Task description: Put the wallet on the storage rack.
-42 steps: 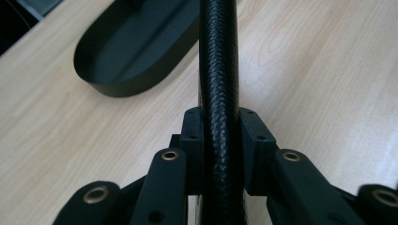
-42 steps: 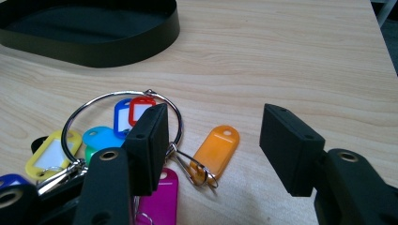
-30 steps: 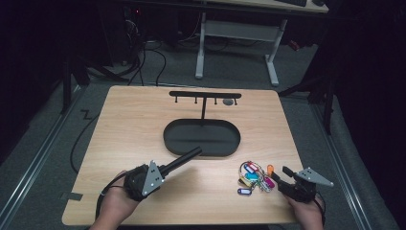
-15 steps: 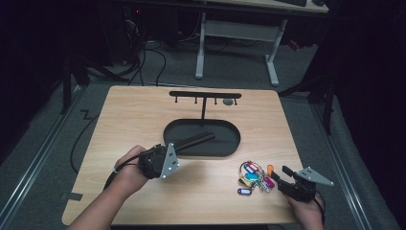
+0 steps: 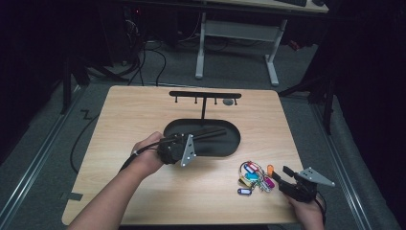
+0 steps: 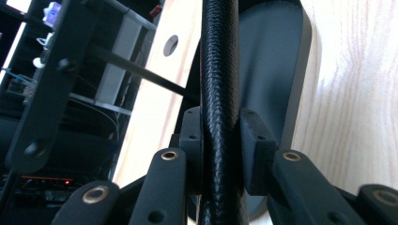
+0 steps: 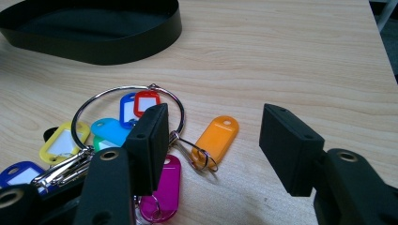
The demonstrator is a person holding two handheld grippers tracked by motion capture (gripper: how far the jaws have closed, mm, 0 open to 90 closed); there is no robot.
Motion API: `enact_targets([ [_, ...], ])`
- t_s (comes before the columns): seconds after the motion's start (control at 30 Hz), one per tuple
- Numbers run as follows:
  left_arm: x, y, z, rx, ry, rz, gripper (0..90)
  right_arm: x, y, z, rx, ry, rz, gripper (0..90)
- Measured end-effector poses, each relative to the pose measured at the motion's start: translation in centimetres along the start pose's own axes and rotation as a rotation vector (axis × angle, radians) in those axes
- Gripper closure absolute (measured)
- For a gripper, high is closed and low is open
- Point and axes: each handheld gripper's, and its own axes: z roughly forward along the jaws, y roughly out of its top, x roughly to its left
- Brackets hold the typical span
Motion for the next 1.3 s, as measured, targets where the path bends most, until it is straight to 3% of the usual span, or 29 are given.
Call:
enact_targets([
  [0.17,-0.1,0.1,1.9,0.009,-0.007,0.022,74.1,0.0,-0.1,-0.1,-0.001,0.002,0.007,43.1],
  [0.33,0.5,-0.3,4.5,0.032,-0.021,-0.003,74.1,-0.3,-0.2,0.0,-0.002,0.006,0.020,43.2],
  [0.53,1.1,-0.9,5.8,0.044,-0.036,-0.042,74.1,-0.6,-0.3,0.0,-0.005,0.006,0.031,43.3],
  [0.73,1.5,-0.5,6.8,0.064,-0.042,-0.008,74.1,-0.7,-0.3,-0.1,-0.010,0.009,0.037,43.3],
  [0.83,1.8,-0.2,7.2,0.050,-0.051,-0.012,74.1,-0.7,-0.3,-0.2,-0.013,0.010,0.038,43.3],
  [0.9,1.8,0.2,7.8,0.062,-0.055,0.027,74.1,-0.7,-0.3,-0.2,-0.013,0.010,0.039,43.3],
  [1.07,2.0,0.0,8.5,0.072,-0.051,0.067,73.6,-0.8,-0.3,-0.2,-0.012,0.010,0.048,43.4],
  [1.3,1.8,-1.4,9.4,0.123,-0.070,0.053,73.1,-0.8,-0.4,-0.2,-0.009,0.011,0.047,43.4],
])
